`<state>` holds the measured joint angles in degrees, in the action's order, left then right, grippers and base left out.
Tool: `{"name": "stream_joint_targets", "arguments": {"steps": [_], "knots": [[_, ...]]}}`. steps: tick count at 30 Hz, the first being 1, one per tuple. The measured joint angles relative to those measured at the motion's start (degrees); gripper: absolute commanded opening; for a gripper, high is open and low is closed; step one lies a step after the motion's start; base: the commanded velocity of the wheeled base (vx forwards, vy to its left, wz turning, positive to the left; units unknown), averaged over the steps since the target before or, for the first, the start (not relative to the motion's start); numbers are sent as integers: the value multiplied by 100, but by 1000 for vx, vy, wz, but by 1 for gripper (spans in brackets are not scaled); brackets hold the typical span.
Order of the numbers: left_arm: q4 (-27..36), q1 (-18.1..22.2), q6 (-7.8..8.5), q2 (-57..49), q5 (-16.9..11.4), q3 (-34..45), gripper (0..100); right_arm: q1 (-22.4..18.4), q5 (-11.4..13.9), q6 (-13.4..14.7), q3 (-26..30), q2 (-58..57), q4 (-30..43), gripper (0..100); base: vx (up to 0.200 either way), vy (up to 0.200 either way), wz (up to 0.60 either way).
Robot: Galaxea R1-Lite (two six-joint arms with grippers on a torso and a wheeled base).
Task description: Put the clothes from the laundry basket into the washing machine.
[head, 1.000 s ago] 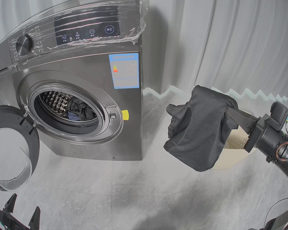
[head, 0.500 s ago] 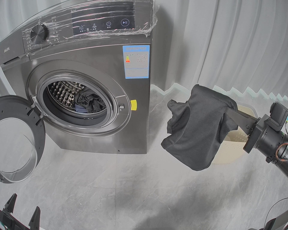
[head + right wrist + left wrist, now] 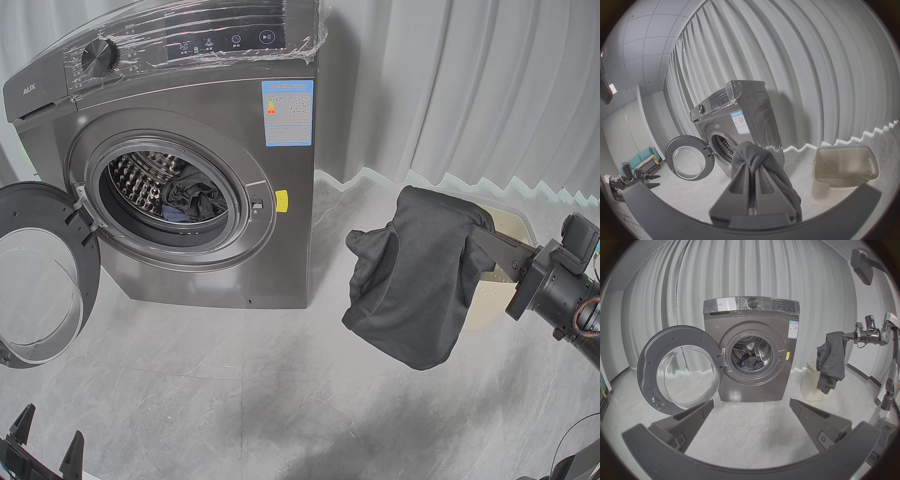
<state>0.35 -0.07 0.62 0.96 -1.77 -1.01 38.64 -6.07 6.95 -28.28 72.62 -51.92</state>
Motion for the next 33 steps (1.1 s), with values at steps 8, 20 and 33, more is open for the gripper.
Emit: {"name": "stream_joint_targets", "arguments": {"steps": [8, 20, 33], "knots": [[-2, -2, -2, 2, 0, 0, 100, 0, 0, -2, 6, 15, 0, 0, 0, 200, 0], [-6, 0, 0, 7, 0, 0, 100, 2, 2, -2, 1, 17, -6, 0, 0, 133, 0], [-2, -2, 0, 7, 2, 0, 100, 0, 2, 0, -2, 17, -11, 0, 0, 0, 0]]}}
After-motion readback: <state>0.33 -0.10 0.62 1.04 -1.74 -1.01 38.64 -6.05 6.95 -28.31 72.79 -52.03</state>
